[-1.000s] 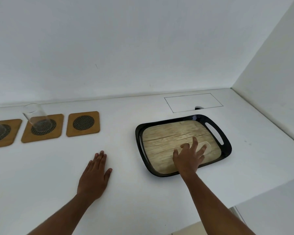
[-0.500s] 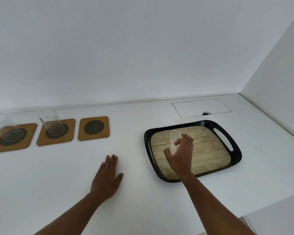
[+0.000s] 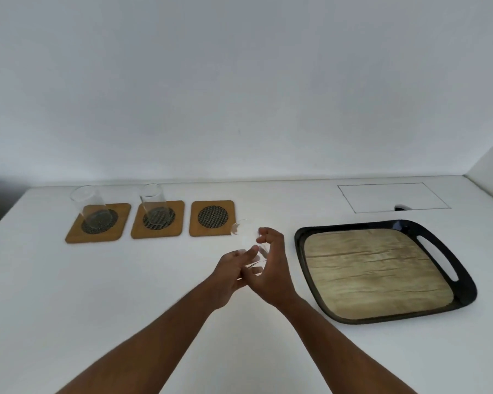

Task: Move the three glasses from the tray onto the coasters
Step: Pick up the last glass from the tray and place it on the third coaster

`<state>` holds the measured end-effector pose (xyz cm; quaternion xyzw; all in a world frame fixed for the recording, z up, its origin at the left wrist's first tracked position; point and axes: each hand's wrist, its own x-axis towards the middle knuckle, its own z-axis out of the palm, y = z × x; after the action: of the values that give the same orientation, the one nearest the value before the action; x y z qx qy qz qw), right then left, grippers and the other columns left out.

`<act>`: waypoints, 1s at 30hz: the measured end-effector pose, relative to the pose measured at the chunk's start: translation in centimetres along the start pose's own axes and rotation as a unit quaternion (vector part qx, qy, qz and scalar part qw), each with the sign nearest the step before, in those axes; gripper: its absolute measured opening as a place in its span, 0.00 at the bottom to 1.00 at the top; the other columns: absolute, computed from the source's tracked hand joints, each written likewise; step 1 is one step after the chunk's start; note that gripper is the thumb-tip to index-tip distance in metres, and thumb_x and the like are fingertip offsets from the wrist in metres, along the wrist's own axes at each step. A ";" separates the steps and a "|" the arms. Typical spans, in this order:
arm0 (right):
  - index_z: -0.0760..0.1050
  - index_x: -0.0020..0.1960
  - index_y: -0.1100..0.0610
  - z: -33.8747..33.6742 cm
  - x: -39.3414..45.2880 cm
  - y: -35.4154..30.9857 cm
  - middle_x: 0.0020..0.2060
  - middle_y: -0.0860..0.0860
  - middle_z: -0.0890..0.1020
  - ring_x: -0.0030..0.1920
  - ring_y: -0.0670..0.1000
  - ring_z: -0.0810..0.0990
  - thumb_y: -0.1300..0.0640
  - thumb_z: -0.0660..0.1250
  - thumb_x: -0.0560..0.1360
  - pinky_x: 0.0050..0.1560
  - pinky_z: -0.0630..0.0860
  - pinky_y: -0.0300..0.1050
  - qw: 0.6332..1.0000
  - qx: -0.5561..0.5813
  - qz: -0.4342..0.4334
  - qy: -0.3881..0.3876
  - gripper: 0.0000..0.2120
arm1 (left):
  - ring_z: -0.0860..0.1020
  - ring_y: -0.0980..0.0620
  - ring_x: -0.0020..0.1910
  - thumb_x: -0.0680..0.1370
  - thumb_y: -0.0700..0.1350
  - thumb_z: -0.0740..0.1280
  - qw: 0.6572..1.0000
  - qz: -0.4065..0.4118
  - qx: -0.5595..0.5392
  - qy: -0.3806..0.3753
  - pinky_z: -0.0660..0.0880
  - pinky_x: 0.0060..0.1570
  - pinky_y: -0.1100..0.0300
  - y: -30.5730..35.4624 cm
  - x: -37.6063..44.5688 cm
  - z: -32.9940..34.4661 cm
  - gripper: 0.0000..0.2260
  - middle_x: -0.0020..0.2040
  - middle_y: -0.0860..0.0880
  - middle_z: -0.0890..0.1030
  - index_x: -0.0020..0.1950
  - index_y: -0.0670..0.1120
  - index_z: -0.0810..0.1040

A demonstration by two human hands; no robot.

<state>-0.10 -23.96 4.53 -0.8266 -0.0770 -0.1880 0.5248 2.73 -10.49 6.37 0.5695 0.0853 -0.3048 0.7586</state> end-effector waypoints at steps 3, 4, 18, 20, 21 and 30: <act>0.69 0.70 0.58 1.6 1.0 0.4 0.70 0.48 0.72 0.71 0.44 0.72 0.56 0.80 0.68 0.70 0.74 0.43 0.998 -0.032 -0.020 -0.043 0.35 | 0.84 0.43 0.54 0.67 0.56 0.78 0.999 0.014 -0.017 0.044 0.80 0.58 0.49 0.3 0.4 -2.0 0.33 0.61 0.42 0.82 0.66 0.41 0.75; 0.69 0.70 0.57 2.0 1.4 0.6 0.71 0.48 0.72 0.73 0.45 0.71 0.53 0.80 0.68 0.71 0.73 0.41 0.997 -0.051 -0.030 -0.058 0.35 | 0.84 0.44 0.54 0.67 0.54 0.79 0.998 0.020 -0.014 0.065 0.80 0.58 0.49 0.6 0.7 -2.7 0.35 0.60 0.43 0.82 0.68 0.41 0.73; 0.57 0.82 0.58 3.7 10.7 11.2 0.84 0.55 0.57 0.85 0.55 0.49 0.39 0.58 0.82 0.83 0.52 0.59 0.916 -0.360 0.056 -0.166 0.36 | 0.77 0.51 0.60 0.65 0.42 0.82 0.921 0.227 0.215 0.234 0.76 0.57 0.55 5.9 6.9 -8.2 0.34 0.60 0.51 0.78 0.62 0.51 0.65; 0.52 0.84 0.59 4.2 11.4 12.2 0.85 0.56 0.53 0.85 0.55 0.46 0.36 0.51 0.82 0.83 0.48 0.56 0.907 -0.370 0.092 -0.181 0.38 | 0.76 0.51 0.60 0.64 0.40 0.82 0.908 0.255 0.228 0.241 0.75 0.56 0.58 6.3 8.1 -8.4 0.33 0.59 0.50 0.76 0.60 0.50 0.65; 0.50 0.84 0.59 4.5 11.5 12.7 0.85 0.56 0.51 0.85 0.55 0.45 0.34 0.46 0.81 0.83 0.47 0.55 0.906 -0.365 0.104 -0.189 0.40 | 0.76 0.50 0.59 0.64 0.40 0.82 0.901 0.267 0.236 0.247 0.74 0.55 0.59 6.5 8.7 -8.6 0.34 0.59 0.50 0.75 0.60 0.50 0.64; 0.47 0.85 0.60 5.4 11.0 15.2 0.85 0.56 0.48 0.85 0.53 0.43 0.33 0.42 0.81 0.84 0.43 0.51 0.894 -0.401 0.072 -0.189 0.42 | 0.74 0.54 0.44 0.61 0.43 0.84 0.889 0.264 0.239 0.288 0.71 0.41 0.71 7.6 13.4 -10.7 0.37 0.55 0.45 0.76 0.60 0.45 0.64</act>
<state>16.14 -26.55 -5.95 -0.9901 -0.0336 -0.0049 0.1366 20.03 -4.36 2.61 0.7976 0.0714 0.0725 0.5946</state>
